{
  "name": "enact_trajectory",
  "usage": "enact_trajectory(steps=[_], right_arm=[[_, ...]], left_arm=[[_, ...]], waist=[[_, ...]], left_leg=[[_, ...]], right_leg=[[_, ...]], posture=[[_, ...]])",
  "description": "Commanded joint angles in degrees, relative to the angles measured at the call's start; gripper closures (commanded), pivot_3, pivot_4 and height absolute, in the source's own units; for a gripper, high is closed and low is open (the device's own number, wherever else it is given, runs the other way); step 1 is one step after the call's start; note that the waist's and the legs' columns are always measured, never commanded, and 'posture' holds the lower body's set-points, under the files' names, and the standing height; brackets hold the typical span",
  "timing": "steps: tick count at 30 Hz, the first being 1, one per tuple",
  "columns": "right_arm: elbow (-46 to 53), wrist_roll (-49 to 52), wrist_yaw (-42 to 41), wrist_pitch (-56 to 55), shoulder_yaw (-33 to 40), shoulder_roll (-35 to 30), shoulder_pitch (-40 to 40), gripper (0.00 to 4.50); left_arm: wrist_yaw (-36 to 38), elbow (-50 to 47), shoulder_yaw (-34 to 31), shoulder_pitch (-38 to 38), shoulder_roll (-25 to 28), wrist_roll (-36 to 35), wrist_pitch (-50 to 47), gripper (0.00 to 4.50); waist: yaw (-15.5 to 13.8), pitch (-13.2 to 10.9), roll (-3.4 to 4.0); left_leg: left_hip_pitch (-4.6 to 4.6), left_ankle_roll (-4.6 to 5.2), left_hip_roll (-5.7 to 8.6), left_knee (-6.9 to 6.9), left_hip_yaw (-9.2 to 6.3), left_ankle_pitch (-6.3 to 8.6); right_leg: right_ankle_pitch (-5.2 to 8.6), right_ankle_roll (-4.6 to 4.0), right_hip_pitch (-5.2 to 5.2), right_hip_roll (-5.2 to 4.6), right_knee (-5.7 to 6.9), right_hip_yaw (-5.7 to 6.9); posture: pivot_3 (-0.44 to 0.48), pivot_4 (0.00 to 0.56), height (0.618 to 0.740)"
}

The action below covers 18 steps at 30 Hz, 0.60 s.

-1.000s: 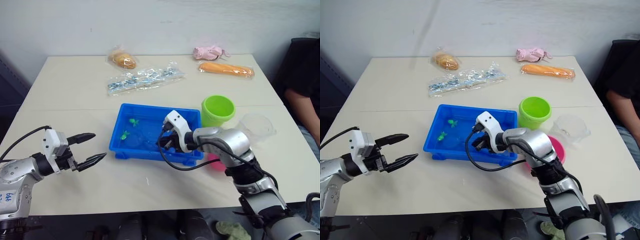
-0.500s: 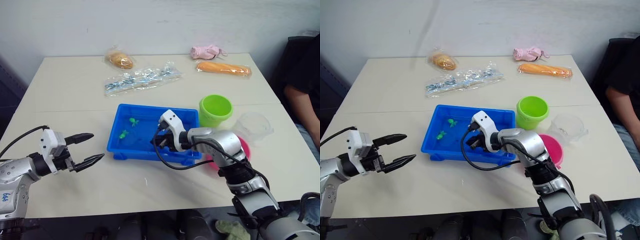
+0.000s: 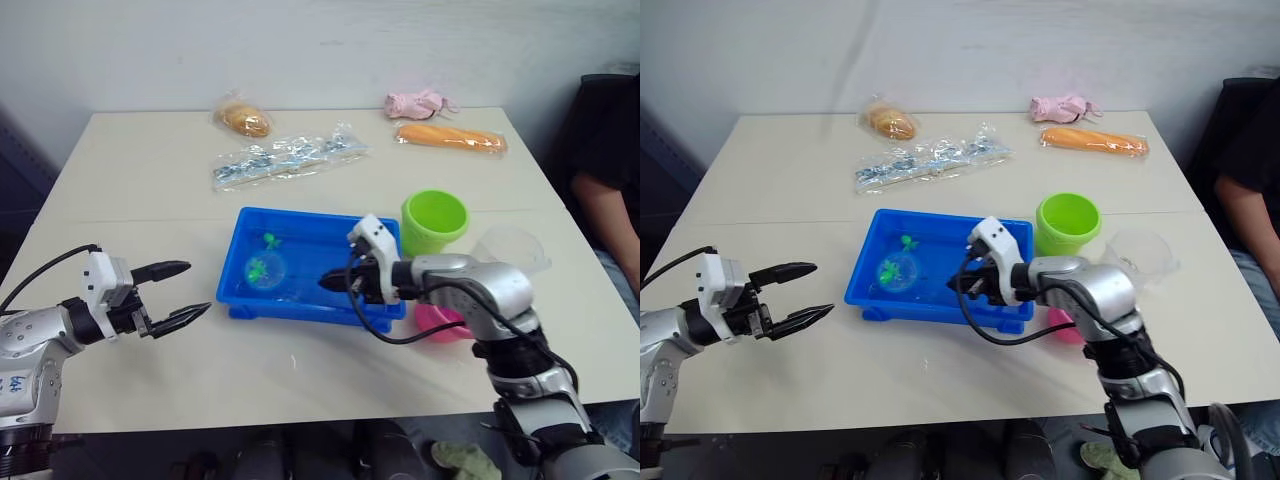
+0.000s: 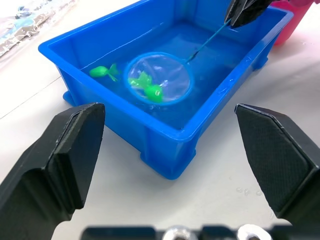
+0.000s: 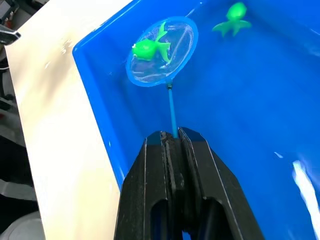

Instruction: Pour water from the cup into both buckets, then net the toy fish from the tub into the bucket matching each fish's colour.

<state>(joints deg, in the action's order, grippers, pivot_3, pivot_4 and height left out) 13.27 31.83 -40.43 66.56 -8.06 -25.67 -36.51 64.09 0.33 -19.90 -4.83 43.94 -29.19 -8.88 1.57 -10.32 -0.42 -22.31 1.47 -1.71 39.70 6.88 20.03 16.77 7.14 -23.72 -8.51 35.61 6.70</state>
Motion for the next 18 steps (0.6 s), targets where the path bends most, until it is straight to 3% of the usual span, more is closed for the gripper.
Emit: enact_trajectory(steps=[1, 18], right_arm=[[5.40, 3.85, -0.61, 1.68, 4.86, -2.14, 1.58, 4.50], [21.02, 15.36, 7.81, 9.53, 27.88, -8.57, 15.89, 4.50]], left_arm=[[1.04, -1.34, 1.48, -2.18, 0.18, -0.93, -0.45, 0.03], [-0.30, -2.97, 14.10, -15.89, -7.14, 0.20, -4.41, 0.03]], waist=[[-0.08, 0.00, 0.00], [-0.21, 0.00, -0.01]], left_leg=[[0.00, 0.00, 0.00, 0.00, 0.00, 0.00], [0.01, 0.03, 0.04, 0.01, 0.00, -0.01]], right_leg=[[0.00, 0.00, 0.01, 0.00, -0.01, 0.00], [-0.01, 0.02, 0.07, 0.03, -0.05, -0.01]], posture=[[0.000, 0.150, 0.740], [0.000, 0.150, 0.740]])
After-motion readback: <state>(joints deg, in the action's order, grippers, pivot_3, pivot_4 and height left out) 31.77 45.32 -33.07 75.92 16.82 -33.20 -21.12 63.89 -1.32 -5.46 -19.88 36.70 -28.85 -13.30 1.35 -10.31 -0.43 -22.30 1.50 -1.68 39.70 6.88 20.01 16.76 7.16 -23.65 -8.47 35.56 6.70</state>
